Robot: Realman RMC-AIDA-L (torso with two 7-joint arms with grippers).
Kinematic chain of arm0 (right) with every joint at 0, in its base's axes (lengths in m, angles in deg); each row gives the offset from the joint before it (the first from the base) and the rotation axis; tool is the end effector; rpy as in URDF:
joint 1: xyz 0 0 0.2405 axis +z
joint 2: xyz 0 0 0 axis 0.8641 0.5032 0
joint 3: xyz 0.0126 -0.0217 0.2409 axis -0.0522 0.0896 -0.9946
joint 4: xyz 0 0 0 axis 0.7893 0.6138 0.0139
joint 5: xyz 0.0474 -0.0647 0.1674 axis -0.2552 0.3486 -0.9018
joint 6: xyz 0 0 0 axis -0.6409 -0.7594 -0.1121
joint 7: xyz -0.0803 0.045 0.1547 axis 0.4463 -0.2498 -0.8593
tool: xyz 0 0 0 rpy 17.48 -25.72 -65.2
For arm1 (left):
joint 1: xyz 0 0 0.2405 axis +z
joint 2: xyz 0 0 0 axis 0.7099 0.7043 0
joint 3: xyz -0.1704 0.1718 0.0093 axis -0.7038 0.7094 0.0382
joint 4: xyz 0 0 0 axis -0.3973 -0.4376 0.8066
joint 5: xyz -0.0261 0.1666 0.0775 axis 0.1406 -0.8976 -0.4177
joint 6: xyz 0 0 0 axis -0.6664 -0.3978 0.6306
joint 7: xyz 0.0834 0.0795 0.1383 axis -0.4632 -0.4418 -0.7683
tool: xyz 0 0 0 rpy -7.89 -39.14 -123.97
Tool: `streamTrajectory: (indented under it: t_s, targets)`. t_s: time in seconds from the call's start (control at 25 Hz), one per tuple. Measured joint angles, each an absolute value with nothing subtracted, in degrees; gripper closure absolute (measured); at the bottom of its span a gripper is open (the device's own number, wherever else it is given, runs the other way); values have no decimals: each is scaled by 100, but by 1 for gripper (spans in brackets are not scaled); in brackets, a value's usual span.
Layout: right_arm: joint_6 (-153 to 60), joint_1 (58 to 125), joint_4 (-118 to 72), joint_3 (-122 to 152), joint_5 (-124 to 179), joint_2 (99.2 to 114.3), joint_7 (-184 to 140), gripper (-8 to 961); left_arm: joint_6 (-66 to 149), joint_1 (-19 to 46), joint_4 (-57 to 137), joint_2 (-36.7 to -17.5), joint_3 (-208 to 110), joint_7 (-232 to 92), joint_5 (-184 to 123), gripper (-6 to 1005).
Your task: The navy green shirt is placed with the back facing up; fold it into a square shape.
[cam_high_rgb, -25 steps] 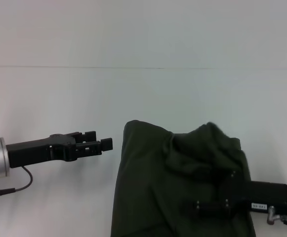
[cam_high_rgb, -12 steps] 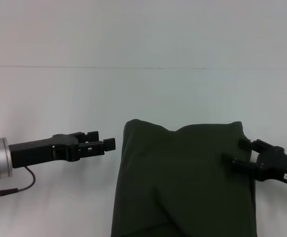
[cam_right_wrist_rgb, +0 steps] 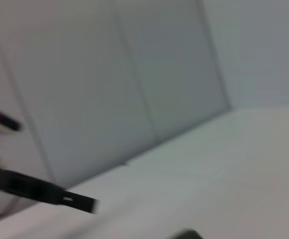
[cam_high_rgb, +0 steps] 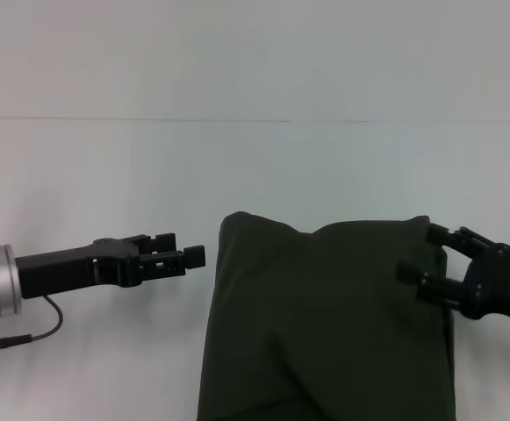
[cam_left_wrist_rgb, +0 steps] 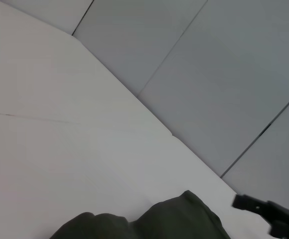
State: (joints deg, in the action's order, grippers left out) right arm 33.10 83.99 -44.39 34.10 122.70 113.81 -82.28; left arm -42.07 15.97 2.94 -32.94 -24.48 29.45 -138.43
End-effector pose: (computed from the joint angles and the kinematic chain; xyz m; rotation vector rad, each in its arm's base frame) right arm 0.2588 0.2953 -0.0243 -2.4159 0.6938 0.9108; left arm -0.2354 0.3117 -0.0184 -2.5320 -1.2185 -0.8394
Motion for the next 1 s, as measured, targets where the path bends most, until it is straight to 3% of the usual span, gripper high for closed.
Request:
streamTrajectory:
  t_s: [0.16,0.44,1.0]
  targets:
    - [3920,8502,-4272,3556,12288,11412,-7457,25,-4217,1596,294,-3294,-2447,2942,-13841,111]
    - [3006,8719,-3995,4514,12320,11415,-7283,26,-4210,1596,294,-3295,-2447,2941,-13835,112]
    - [2315,8181,-4186,4415,12315,11336,-7326,26,-4176,1547,294,-3295,-2448,2953,-13835,115]
